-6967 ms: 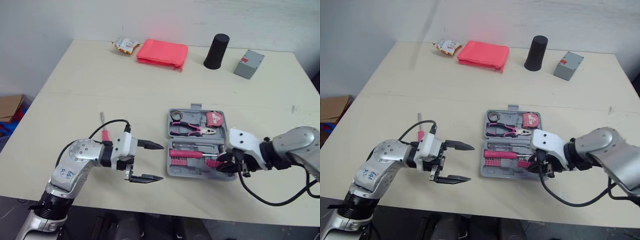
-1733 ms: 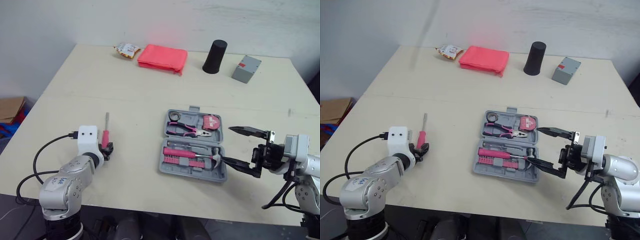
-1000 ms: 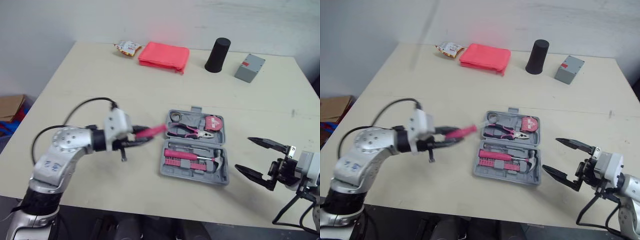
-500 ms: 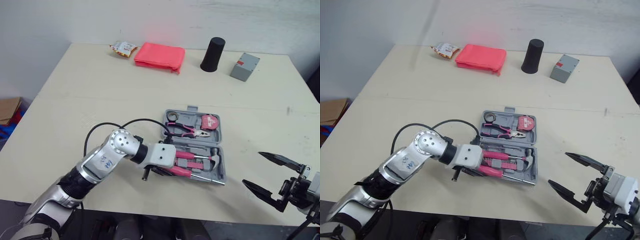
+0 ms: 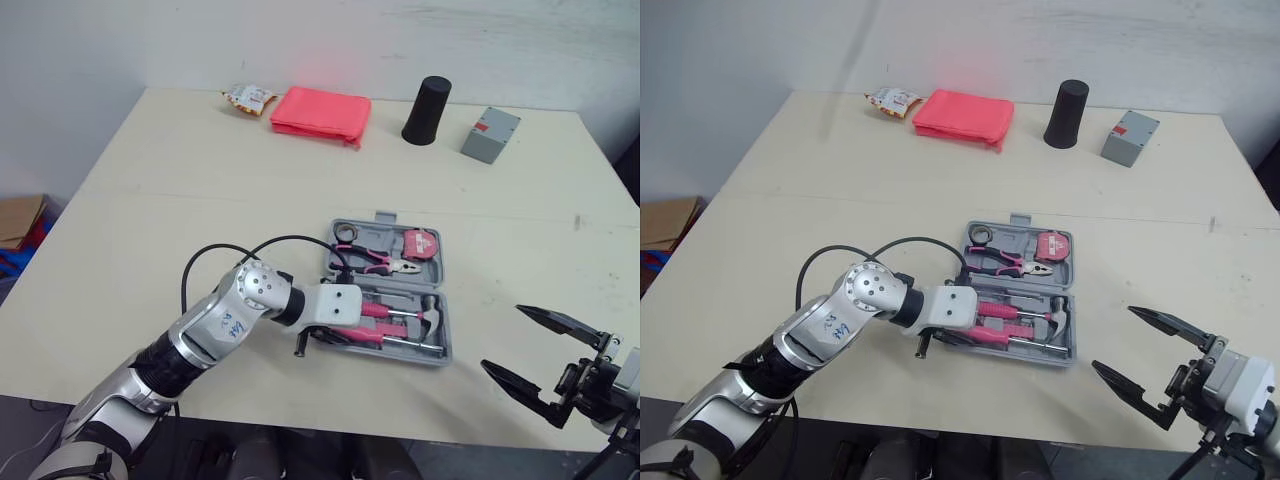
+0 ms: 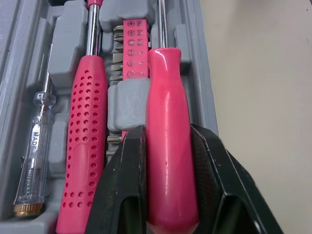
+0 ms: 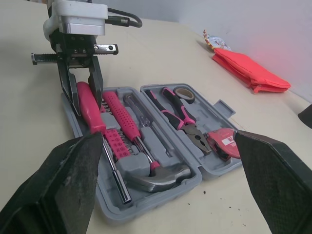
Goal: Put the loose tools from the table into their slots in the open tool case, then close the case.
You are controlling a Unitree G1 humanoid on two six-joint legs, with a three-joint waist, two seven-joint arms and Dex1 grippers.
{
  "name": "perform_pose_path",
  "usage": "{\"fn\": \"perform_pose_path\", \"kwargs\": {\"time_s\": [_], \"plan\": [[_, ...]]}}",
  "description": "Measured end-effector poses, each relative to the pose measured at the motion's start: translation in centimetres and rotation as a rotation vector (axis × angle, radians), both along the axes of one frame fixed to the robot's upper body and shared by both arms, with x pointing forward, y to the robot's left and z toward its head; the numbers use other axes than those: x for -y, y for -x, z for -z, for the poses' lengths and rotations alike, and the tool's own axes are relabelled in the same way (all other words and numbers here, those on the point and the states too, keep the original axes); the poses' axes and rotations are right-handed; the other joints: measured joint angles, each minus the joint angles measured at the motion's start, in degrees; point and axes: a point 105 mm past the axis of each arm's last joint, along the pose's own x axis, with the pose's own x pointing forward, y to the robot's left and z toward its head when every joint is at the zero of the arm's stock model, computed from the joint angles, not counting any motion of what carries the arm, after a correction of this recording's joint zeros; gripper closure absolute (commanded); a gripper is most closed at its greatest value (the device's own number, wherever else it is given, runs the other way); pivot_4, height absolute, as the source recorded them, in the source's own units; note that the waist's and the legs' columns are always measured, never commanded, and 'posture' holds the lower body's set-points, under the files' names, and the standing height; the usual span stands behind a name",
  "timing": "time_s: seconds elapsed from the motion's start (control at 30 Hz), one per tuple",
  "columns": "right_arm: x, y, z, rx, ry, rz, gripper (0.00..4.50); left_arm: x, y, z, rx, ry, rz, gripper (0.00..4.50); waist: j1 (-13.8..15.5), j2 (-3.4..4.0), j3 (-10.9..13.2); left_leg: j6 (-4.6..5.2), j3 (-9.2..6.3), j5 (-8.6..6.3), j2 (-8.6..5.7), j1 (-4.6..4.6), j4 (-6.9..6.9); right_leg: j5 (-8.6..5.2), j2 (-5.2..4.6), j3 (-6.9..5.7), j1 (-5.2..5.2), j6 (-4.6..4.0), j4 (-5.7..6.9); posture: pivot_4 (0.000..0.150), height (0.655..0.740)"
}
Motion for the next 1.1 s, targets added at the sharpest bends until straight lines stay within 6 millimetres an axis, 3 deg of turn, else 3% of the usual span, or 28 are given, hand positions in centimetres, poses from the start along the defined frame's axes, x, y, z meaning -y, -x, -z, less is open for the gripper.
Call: {"fn": "perform_pose_path", "kwargs": {"time_s": [0.07,0.23,0.27,0.37,0.5,0.53,0.6,0.73,0.83,1.0,1.1], "plan": [[-0.1,-0.1,-0.1,-0.002,-0.003,0.003,0.00,0.3,0.1,0.0,-0.005,0.007,0.000,3.88,0.0,0.00,0.0,0.00,0.00,0.00,-0.01,0.00,0.01,0.00,-0.01,0.00,0.00,0.00,0.00,0.150,0.7400],[-0.1,-0.1,-0.2,0.000,-0.006,0.012,0.00,0.8,0.3,-0.2,-0.031,0.034,0.010,1.59,0.2,0.00,0.0,0.02,-0.02,0.00,-0.02,-0.03,0.04,0.00,-0.02,-0.02,0.00,0.00,0.00,0.150,0.7400],[-0.1,-0.1,-0.1,0.000,-0.006,0.012,0.00,1.1,0.4,-0.4,-0.023,0.051,0.025,1.37,0.1,0.00,0.0,0.02,-0.02,0.00,-0.02,-0.03,0.04,0.00,-0.02,-0.01,0.00,0.00,0.00,0.150,0.7400],[-0.1,-0.2,-0.2,0.005,-0.004,0.008,0.00,1.9,0.5,-1.1,-0.014,0.124,0.068,1.37,0.0,0.00,0.0,0.02,-0.02,0.00,0.00,-0.03,0.10,0.00,0.00,-0.02,-0.02,0.00,0.04,0.150,0.7400],[0.0,-0.4,-0.2,0.007,-0.009,0.010,0.00,1.2,0.2,-2.8,-0.027,0.232,0.124,1.37,-0.2,0.01,0.0,0.01,-0.02,0.00,0.06,0.00,0.25,0.00,0.05,-0.02,-0.01,0.00,0.18,0.150,0.7400],[0.1,-0.5,-0.2,0.011,-0.009,0.010,0.00,0.9,0.1,-3.3,-0.024,0.269,0.141,1.90,-0.2,0.01,0.0,0.01,-0.02,0.00,0.05,-0.01,0.29,0.00,0.04,-0.02,-0.01,0.00,0.21,0.150,0.7400],[0.0,-0.6,-0.2,0.011,-0.008,0.009,0.00,0.7,-0.1,-3.6,-0.036,0.331,0.144,2.53,-0.1,0.01,0.0,0.05,-0.03,-0.02,0.04,-0.01,0.35,0.00,0.02,-0.02,0.02,0.00,0.22,0.150,0.7400],[-0.3,-0.8,-0.1,0.013,-0.011,-0.003,0.00,1.1,0.0,-2.8,-0.120,0.452,0.133,4.46,0.0,0.01,0.0,0.13,-0.03,-0.07,0.00,-0.06,0.43,0.02,-0.02,-0.02,0.02,0.03,0.22,0.150,0.7400],[-0.3,-0.9,0.2,0.001,-0.014,0.000,0.00,1.6,0.7,-1.9,-0.147,0.485,0.152,4.46,0.0,0.01,0.0,0.11,-0.03,-0.08,0.01,-0.06,0.41,0.02,-0.01,-0.02,0.01,0.03,0.21,0.150,0.7400],[0.2,-0.7,1.0,-0.034,-0.010,0.016,0.00,1.9,0.2,1.8,-0.136,0.400,0.112,4.46,0.0,0.01,0.0,0.12,-0.04,-0.08,0.00,-0.05,0.45,0.03,-0.01,-0.01,0.02,0.04,0.21,0.150,0.7400],[0.3,-0.4,1.3,-0.035,-0.008,0.012,0.00,2.5,0.0,2.0,-0.087,0.394,0.122,4.46,0.0,0.01,0.0,0.23,-0.04,-0.16,-0.01,-0.04,0.44,0.03,-0.06,-0.01,0.07,0.05,0.21,0.150,0.7400]]}}
